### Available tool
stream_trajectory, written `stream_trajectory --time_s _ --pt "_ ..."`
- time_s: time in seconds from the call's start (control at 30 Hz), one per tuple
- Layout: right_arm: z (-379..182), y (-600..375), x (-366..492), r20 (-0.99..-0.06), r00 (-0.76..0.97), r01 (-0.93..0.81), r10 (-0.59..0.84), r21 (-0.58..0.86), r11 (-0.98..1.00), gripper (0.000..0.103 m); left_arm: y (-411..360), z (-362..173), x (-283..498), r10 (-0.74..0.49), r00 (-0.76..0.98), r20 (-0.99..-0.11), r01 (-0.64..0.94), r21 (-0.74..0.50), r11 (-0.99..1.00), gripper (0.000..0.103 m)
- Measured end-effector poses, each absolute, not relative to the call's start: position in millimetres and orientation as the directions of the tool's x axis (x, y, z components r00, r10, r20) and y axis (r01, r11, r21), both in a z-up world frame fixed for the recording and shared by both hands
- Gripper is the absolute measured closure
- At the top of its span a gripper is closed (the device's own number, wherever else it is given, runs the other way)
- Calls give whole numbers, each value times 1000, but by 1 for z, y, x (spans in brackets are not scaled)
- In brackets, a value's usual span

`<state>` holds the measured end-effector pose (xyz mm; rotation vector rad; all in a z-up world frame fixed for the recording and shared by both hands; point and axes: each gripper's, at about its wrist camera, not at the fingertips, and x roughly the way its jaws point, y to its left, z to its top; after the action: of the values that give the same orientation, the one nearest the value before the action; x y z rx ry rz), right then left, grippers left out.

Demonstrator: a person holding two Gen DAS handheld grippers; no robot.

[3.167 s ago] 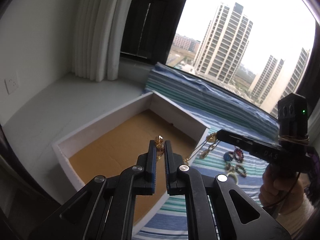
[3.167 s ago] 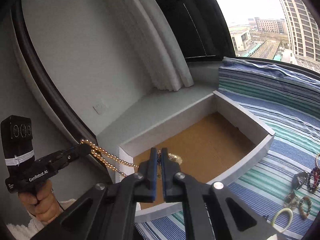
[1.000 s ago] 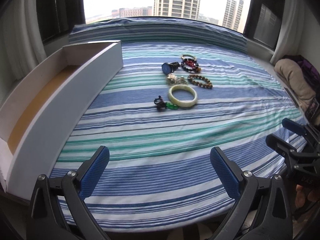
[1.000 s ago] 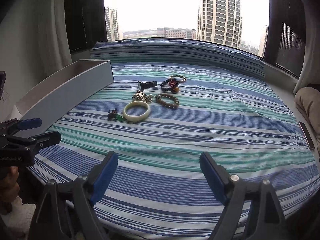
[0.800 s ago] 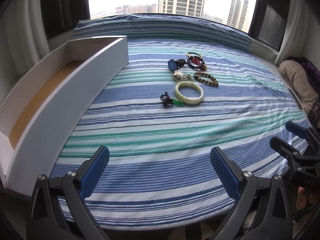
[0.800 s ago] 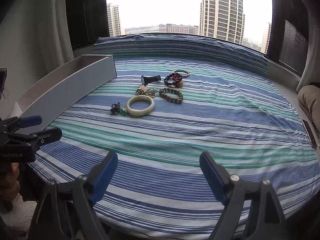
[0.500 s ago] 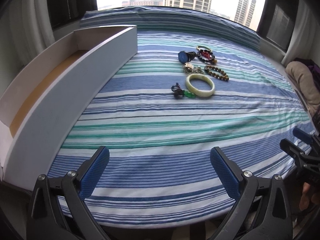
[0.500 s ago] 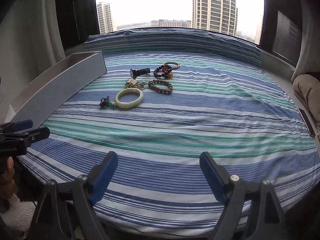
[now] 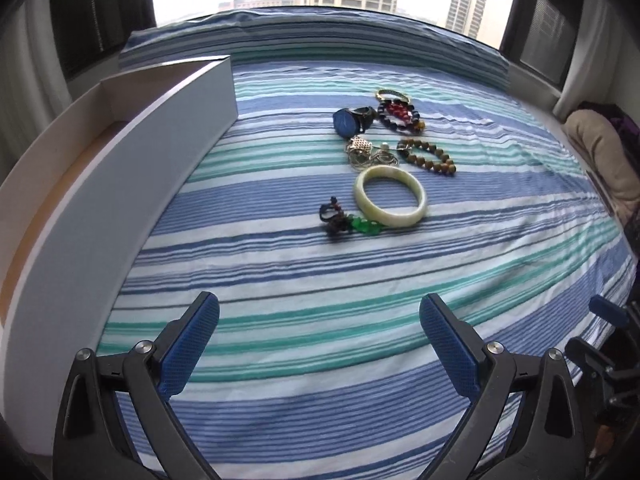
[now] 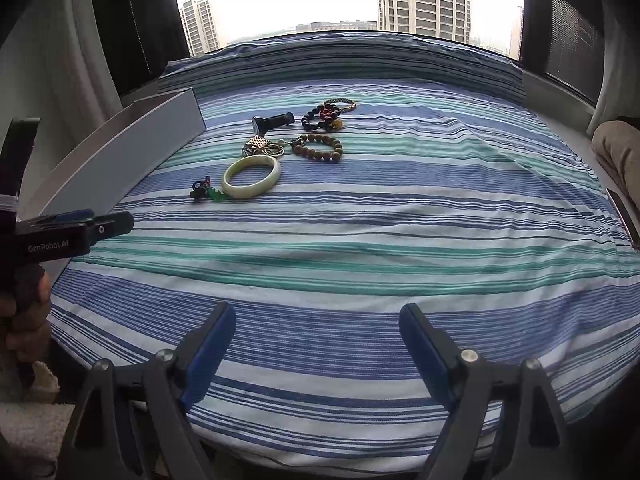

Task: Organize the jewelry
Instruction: 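Move the left tool to the green-stone pendant and grasp it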

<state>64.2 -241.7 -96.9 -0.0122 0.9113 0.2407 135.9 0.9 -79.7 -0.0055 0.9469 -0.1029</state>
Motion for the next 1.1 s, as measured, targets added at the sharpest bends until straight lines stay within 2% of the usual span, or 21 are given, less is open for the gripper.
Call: stream_trajectory --time_s 0.1,0.17,0.43,0.5,0.53,0.57,0.63,0.73,1.0,1.03,1.07,1.1 --pt "-97 -244 64 -783 590 -205 199 94 974 17 -7 -92 167 -123 559 -820 179 -26 984 7" --pt "-98 -246 64 -784 588 -197 198 98 975 17 -12 -104 186 -115 534 -838 212 1 977 23" --pt "-106 -252 66 -802 566 -170 192 114 979 17 -12 -135 228 -120 518 -847 233 4 973 41" --pt "-106 -252 67 -803 566 -168 190 114 979 17 -13 -135 229 -131 533 -836 245 4 970 51" --pt "-107 -252 68 -803 565 -167 189 113 980 17 -14 -135 228 -146 536 -831 256 -4 967 64" --pt "-107 -252 69 -803 565 -165 188 114 980 17 -15 -134 228 -154 538 -829 265 -8 964 69" --pt "-108 -251 71 -805 563 -163 189 116 980 17 -18 -134 229 -145 542 -828 272 9 962 67" --pt "-107 -250 71 -804 563 -166 190 115 979 17 -17 -134 229 -130 540 -832 259 17 966 44" --pt "-113 -246 70 -817 542 -170 196 123 978 17 -15 -134 234 -163 560 -812 253 -20 967 44" --pt "-113 -246 70 -818 541 -170 196 122 978 17 -16 -134 235 -178 560 -809 263 -30 964 55" --pt "-113 -245 69 -818 541 -170 195 121 978 17 -17 -135 235 -203 552 -809 276 -53 960 78" --pt "-113 -245 69 -818 542 -169 193 119 978 17 -18 -135 236 -212 549 -808 281 -61 958 81"
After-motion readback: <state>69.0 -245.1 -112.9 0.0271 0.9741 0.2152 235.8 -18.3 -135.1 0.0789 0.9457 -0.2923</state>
